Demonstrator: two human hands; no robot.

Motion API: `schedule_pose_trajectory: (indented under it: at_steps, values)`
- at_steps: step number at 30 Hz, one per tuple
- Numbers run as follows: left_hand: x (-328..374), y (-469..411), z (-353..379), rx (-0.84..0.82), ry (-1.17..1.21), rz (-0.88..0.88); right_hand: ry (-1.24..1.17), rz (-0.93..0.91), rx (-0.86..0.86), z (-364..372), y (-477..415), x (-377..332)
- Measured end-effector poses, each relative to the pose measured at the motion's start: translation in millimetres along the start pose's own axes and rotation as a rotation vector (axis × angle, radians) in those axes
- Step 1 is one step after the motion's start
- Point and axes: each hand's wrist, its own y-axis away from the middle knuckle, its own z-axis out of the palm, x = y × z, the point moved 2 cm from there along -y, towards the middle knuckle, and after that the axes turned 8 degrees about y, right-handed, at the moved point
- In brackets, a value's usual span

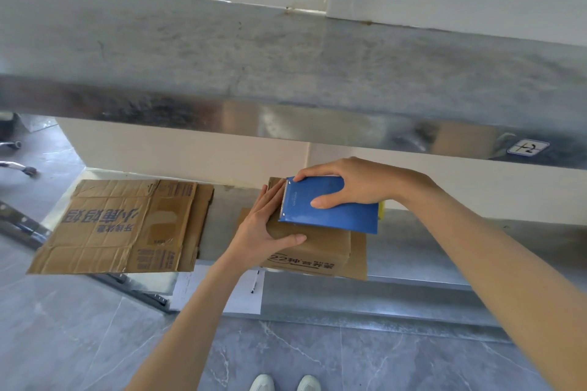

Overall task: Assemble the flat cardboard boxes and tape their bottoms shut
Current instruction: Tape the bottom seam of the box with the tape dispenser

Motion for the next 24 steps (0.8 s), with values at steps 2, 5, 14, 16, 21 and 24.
schedule_pose_trajectory:
  at_steps: [2,5,14,16,21,24]
  values:
    - [0,0,0,0.000,-0.021,-0.009,-0.009,0.005,0.001,-1,5,7]
    - [1,1,-1,0.010,-0.048,-0.031,-0.037,0.023,0.005,0,22,27]
    - [1,0,-3,-0.019,-0.107,-0.046,-0.108,0.076,0.062,3,87,97]
    - [1,0,-3,-0.033,-0.183,-0.015,-0.105,0.086,0.064,5,88,100]
    - [15,-6,-8,-0.046,-0.634,0.159,-0.107,0.103,0.092,14,83,101]
    - [32,-9,0,-0.094,-0.678,0.255,-0.100,0.090,0.098,14,84,101]
